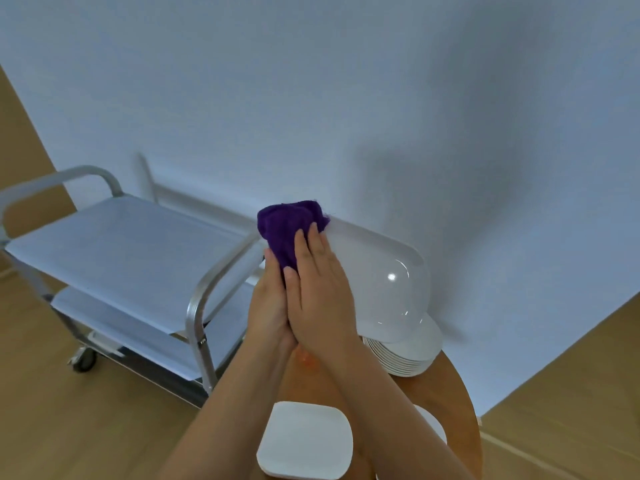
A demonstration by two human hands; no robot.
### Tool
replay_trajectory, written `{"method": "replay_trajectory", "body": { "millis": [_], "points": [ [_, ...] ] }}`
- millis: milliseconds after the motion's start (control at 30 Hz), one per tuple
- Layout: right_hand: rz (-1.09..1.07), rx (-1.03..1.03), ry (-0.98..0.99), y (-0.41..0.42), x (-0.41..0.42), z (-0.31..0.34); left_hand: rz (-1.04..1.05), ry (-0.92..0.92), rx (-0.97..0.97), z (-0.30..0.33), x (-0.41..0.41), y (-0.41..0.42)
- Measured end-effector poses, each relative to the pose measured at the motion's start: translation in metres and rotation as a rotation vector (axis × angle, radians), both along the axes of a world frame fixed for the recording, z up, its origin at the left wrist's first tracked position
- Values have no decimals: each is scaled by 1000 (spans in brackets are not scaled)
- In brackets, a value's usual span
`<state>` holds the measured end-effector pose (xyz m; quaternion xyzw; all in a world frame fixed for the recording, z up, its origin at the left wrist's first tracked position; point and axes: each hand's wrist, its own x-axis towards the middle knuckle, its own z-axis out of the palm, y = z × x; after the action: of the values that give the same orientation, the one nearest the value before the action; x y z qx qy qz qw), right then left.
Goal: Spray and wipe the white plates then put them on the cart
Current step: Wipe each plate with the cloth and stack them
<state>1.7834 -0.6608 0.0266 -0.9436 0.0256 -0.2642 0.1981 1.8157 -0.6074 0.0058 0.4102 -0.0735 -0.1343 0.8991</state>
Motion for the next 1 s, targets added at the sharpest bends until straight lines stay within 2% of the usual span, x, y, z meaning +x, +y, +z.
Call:
{"method": "replay_trajectory", "body": {
  "millis": [167, 300, 400, 533, 600, 733, 800, 867, 1000],
  "points": [
    [-38, -79, -35, -6, -30, -10, 30, 146, 45, 22, 12, 9],
    [-216, -156, -57, -44, -53, -29, 64, 65, 148, 33, 24, 20],
    [-428, -84, 23, -64, -57, -32, 83, -12, 243, 32, 24, 16],
    [-604, 28, -13, -64, -48, -25, 56, -3, 375, 41, 20, 3],
    [-565, 13, 46, -67, -45, -17, 48, -37, 463, 46, 21, 2],
    [-273, -262, 92, -71, -39, 3, -162, -161, 652, 51, 16, 1],
    [-143, -310, 110, -74, -34, 13, -234, -212, 706, 51, 13, 2],
    [-43, -201, 66, -84, -32, 21, -276, -259, 725, 52, 14, 4],
    [63, 385, 147, -101, -36, 24, -246, -273, 724, 57, 25, 11]
  ]
}}
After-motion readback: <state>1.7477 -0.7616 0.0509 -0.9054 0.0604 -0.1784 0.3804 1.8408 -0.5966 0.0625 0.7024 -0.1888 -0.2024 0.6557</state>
